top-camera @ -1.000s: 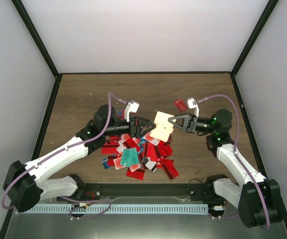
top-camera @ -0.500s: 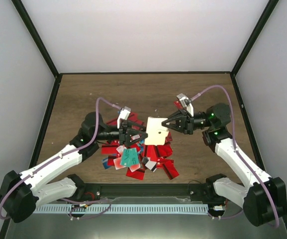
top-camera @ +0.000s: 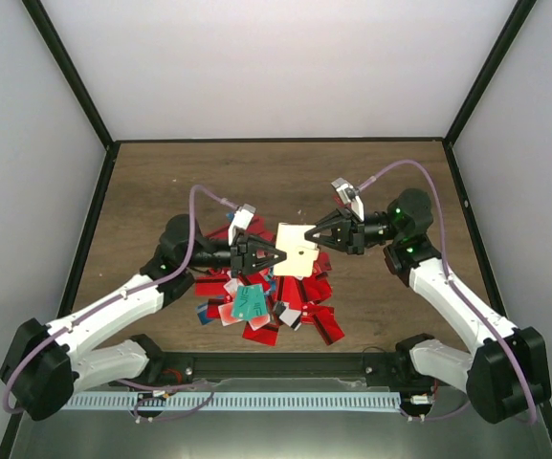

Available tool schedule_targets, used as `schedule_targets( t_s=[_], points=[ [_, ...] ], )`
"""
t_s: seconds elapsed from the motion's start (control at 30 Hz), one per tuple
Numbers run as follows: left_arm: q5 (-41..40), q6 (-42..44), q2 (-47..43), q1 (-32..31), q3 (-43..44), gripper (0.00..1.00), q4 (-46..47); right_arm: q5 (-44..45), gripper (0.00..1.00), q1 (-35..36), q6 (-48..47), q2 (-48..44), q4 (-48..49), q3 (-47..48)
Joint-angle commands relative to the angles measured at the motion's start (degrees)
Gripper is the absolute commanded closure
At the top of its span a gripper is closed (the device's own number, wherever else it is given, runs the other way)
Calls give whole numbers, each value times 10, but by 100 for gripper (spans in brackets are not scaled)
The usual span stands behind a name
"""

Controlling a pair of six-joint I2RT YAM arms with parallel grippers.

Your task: Put the credit cards into the card holder

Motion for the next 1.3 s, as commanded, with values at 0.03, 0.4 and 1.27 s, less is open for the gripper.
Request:
schedule_targets(
  t_s=[0.03, 0.4, 1.27],
  points=[
    [-6, -1, 15, 0, 1, 95, 31, 8, 97, 7, -32, 2, -14, 26],
    [-291, 119, -20, 1, 13, 96, -185, 338, 23, 8, -201, -33, -413, 72],
    [-277, 139, 65, 0, 29, 96, -130, 502, 41, 129, -129, 47, -395, 75]
  ],
)
